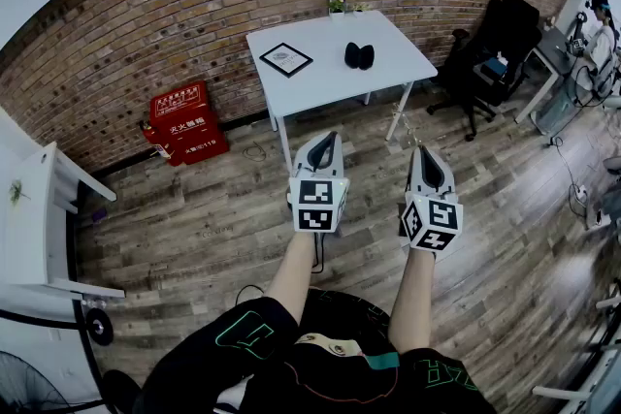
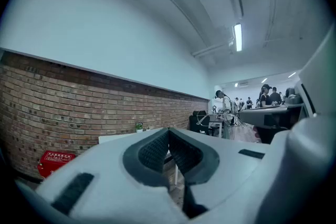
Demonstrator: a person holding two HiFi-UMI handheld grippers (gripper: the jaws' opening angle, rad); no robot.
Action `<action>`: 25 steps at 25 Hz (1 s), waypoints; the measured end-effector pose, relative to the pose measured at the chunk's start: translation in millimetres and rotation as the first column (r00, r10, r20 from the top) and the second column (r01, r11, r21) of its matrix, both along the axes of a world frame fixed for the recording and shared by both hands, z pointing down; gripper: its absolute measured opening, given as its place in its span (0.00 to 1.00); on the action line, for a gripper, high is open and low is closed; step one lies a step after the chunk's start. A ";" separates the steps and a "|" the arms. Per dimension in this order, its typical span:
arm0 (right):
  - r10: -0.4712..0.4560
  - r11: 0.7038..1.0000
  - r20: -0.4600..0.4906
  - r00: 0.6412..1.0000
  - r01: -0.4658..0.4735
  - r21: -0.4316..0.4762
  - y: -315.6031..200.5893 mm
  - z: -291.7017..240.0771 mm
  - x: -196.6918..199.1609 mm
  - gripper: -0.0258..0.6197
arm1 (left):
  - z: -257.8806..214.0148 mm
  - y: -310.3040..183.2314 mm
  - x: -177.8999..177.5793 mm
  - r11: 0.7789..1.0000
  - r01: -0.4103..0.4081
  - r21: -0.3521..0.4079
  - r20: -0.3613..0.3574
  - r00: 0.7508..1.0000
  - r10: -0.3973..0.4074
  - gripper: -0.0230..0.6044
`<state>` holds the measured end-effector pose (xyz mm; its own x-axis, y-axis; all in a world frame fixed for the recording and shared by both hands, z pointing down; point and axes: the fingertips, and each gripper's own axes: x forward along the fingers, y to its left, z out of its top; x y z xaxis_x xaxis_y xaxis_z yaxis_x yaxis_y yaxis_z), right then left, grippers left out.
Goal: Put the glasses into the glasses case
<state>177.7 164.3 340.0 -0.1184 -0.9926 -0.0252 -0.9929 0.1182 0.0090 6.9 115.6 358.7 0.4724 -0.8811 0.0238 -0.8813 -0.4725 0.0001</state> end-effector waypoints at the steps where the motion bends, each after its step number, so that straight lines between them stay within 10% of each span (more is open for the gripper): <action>1: 0.000 1.000 -0.003 1.000 0.000 0.001 1.6 0.1 1.4 0.06 | 0.1 2.0 1.8 1.000 0.000 0.001 -0.001 1.000 0.000 0.04; 25: 0.009 1.000 0.080 0.997 -0.010 0.019 5.0 -2.1 23.7 0.06 | -3.2 12.1 0.7 0.999 0.044 0.012 -0.041 0.998 -0.044 0.04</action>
<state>201.4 169.2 337.9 -0.1056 -0.9930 -0.0534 -0.9916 0.1092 -0.0686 7.6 127.6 355.6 0.4335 -0.9011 -0.0059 -0.9006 -0.4335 0.0309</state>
